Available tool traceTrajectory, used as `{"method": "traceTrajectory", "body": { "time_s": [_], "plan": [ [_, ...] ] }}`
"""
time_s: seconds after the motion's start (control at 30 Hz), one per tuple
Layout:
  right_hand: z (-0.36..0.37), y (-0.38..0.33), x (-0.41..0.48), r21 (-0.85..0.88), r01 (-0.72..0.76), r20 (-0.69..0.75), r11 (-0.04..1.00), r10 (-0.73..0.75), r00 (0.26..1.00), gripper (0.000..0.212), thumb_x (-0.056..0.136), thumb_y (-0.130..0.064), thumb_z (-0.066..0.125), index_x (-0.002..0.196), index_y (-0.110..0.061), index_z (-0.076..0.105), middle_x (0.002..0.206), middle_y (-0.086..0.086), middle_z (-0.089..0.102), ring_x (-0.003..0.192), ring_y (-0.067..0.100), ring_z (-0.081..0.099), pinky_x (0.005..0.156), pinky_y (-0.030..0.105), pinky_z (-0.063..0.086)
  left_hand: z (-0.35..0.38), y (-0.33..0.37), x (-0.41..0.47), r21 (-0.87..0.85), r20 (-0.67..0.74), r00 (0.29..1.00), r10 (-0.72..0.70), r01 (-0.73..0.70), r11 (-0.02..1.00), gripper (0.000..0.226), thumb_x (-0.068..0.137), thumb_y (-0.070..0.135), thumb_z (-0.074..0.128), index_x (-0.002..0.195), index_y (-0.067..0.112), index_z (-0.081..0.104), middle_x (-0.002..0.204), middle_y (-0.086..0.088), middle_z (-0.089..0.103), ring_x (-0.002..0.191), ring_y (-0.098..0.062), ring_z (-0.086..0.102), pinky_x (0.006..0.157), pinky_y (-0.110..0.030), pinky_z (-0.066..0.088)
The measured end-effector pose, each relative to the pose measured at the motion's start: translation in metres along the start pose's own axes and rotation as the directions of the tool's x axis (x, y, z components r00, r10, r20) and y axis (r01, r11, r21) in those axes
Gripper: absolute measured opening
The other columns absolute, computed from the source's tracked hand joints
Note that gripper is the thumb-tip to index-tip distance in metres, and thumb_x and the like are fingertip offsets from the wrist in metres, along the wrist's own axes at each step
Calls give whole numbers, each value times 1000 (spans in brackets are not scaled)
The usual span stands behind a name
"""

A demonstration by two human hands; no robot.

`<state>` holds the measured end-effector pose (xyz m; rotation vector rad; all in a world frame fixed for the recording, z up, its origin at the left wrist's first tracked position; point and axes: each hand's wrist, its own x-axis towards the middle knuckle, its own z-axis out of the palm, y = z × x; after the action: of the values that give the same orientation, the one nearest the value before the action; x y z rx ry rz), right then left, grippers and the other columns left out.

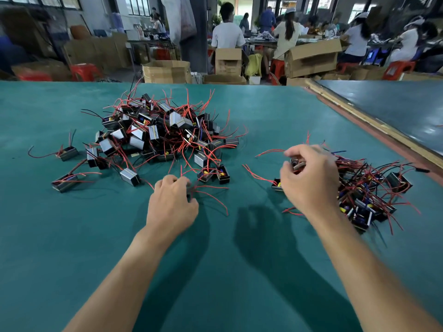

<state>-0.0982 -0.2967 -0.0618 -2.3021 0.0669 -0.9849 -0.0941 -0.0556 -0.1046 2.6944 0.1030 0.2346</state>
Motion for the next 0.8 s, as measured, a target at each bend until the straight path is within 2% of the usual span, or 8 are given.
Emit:
{"method": "traceTrajectory", "body": {
  "time_s": [0.07,0.13,0.23,0.3,0.47,0.6,0.7,0.8],
  "plan": [
    [3,-19,-14,141,168,84,976,-180,980,13,78,-5,62,86,-8,72,87,6,69,84,27,64,82,36,50,-3,1,0,-31,-24,1000,13,-14,999,25,81,16,64,105,19,66,112,-6,56,108,-29,53,85,-34,42],
    [10,-30,-28,241,220,253,945,-280,926,16,78,-12,61,91,-10,71,88,2,68,84,22,63,82,34,51,-5,3,0,-87,-47,999,23,-27,996,16,78,17,69,94,22,69,101,-2,57,97,-25,57,79,-32,42],
    [20,-23,-35,109,193,527,975,-221,821,23,85,-18,64,108,-18,68,106,-1,65,104,20,58,96,35,44,-6,6,-2,-185,-91,996,0,-17,983,19,74,27,75,91,25,68,90,5,62,87,-18,58,72,-26,39],
    [20,-12,-29,31,91,600,995,-91,795,27,89,-20,63,115,-21,65,115,-1,63,112,18,56,100,31,41,-5,9,-2,-278,-101,995,-21,-8,960,27,71,31,79,95,26,66,87,9,64,83,-15,60,71,-25,39],
    [20,11,-13,-153,-3,619,988,99,779,33,95,-20,55,128,-18,58,133,5,57,125,22,50,101,30,37,-8,14,-5,-457,-126,992,2,-60,888,50,65,32,88,106,28,59,88,14,61,76,-9,64,74,-29,51],
    [24,24,-6,-292,48,625,955,153,766,37,96,-18,51,130,-4,56,138,11,55,131,27,46,104,31,33,-9,19,-7,-551,-151,988,15,-96,829,48,64,36,89,101,30,60,87,14,63,70,2,63,66,-13,48],
    [24,33,2,-345,-23,565,938,228,793,34,97,-19,49,123,3,57,134,17,56,129,32,46,107,38,34,-11,23,-9,-645,-156,987,35,-128,754,44,62,30,91,96,28,62,84,10,67,66,2,63,64,-9,48],
    [21,36,7,-243,-69,446,967,175,878,32,94,-11,52,123,1,60,132,16,59,127,31,49,105,33,33,-15,28,-12,-734,-113,987,117,-162,660,46,60,19,93,93,29,63,84,8,71,71,-5,65,67,-17,52]
  ]
}}
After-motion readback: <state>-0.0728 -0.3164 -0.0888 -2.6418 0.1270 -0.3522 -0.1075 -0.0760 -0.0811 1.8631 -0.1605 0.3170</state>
